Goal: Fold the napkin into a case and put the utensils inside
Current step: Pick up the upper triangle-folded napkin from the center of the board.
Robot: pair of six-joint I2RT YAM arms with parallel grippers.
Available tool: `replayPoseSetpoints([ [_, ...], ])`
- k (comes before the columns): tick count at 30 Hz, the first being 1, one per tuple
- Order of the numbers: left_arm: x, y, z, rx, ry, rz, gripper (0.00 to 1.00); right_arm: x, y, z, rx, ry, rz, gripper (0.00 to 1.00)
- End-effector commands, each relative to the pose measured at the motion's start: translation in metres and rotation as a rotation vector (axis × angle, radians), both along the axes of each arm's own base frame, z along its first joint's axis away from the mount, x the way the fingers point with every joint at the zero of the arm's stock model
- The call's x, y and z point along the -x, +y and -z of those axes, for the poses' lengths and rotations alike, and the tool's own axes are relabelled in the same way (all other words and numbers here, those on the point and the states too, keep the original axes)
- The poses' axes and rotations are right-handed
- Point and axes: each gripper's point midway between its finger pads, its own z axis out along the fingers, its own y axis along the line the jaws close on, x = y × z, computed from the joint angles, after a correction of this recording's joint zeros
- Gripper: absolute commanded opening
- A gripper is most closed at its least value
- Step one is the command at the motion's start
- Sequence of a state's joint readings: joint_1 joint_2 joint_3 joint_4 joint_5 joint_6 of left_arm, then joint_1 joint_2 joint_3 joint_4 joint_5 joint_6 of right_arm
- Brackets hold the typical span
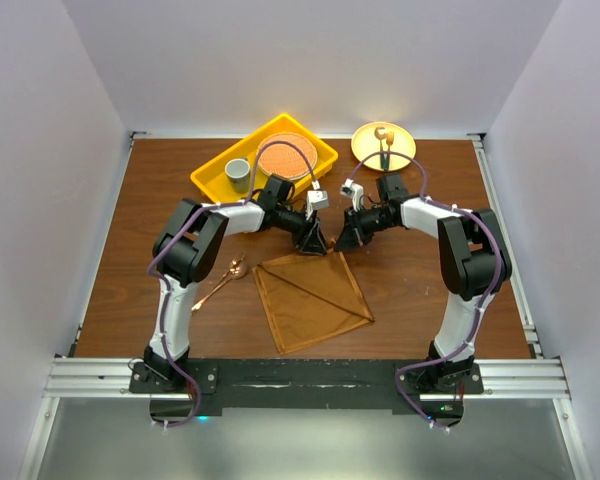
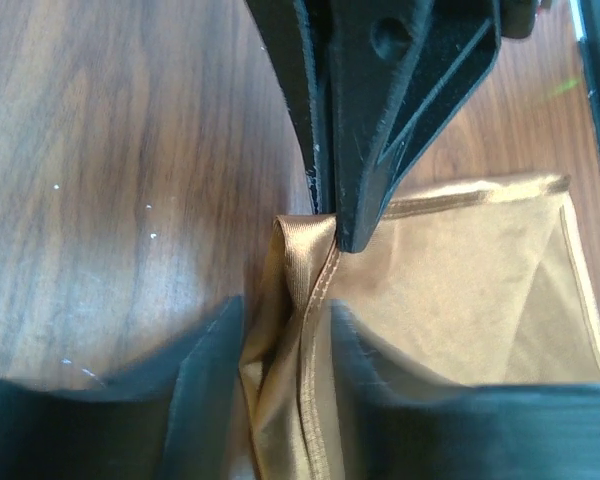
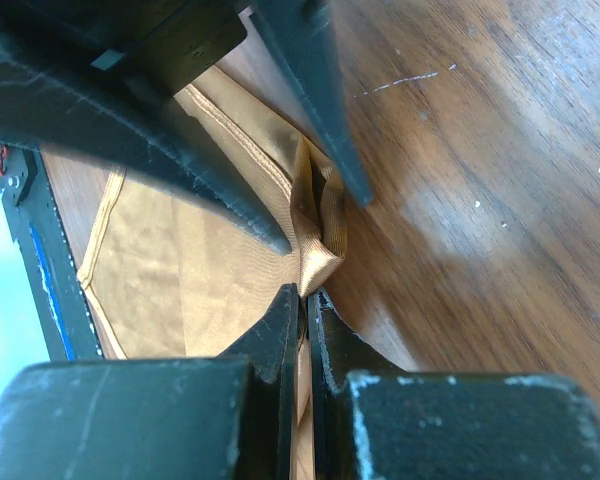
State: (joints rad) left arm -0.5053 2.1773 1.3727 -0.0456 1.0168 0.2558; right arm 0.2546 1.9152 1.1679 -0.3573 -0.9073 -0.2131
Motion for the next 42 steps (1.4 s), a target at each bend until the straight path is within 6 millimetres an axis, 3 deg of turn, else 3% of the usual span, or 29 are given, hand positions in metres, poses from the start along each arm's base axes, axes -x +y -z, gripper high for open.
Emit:
replayPoseSetpoints([
  [1,-0.006,-0.006,-0.010,0.043,-0.040,0.025,0.57,-0.003,0.004,-0.021,-0.035,-0.102,-0.042,0.00],
  [3,-0.007,-0.007,-0.009,0.042,-0.039,0.023,0.66,-0.001,0.003,-0.021,-0.037,-0.106,-0.053,0.00],
  [4,-0.007,-0.006,-0.008,0.040,-0.037,0.020,0.76,0.000,0.003,-0.022,-0.038,-0.112,-0.059,0.00],
  [9,-0.015,-0.010,-0.010,0.050,-0.080,0.009,0.92,0.004,0.003,-0.026,-0.048,-0.125,-0.074,0.00],
  [12,-0.014,-0.013,-0.010,0.060,-0.079,0.020,0.93,0.005,0.003,-0.026,-0.051,-0.127,-0.076,0.00],
  [21,-0.001,-0.014,-0.002,0.051,-0.038,0.067,0.76,0.005,0.003,-0.032,-0.057,-0.150,-0.086,0.00],
  [24,0.007,-0.011,-0.001,0.045,-0.033,0.098,0.65,0.005,0.003,-0.031,-0.051,-0.151,-0.086,0.00],
  [30,0.010,-0.008,-0.003,0.050,-0.051,0.111,0.30,0.004,0.000,-0.027,-0.029,-0.154,-0.079,0.00],
  [34,0.009,-0.010,-0.007,0.057,-0.068,0.110,0.18,0.002,-0.003,-0.025,-0.005,-0.161,-0.079,0.45],
  [38,0.007,-0.010,-0.010,0.065,-0.092,0.107,0.11,-0.005,-0.007,-0.021,0.031,-0.170,-0.061,0.78],
  [42,0.006,-0.009,-0.014,0.071,-0.107,0.108,0.09,-0.012,-0.010,-0.016,0.055,-0.157,-0.058,0.85],
])
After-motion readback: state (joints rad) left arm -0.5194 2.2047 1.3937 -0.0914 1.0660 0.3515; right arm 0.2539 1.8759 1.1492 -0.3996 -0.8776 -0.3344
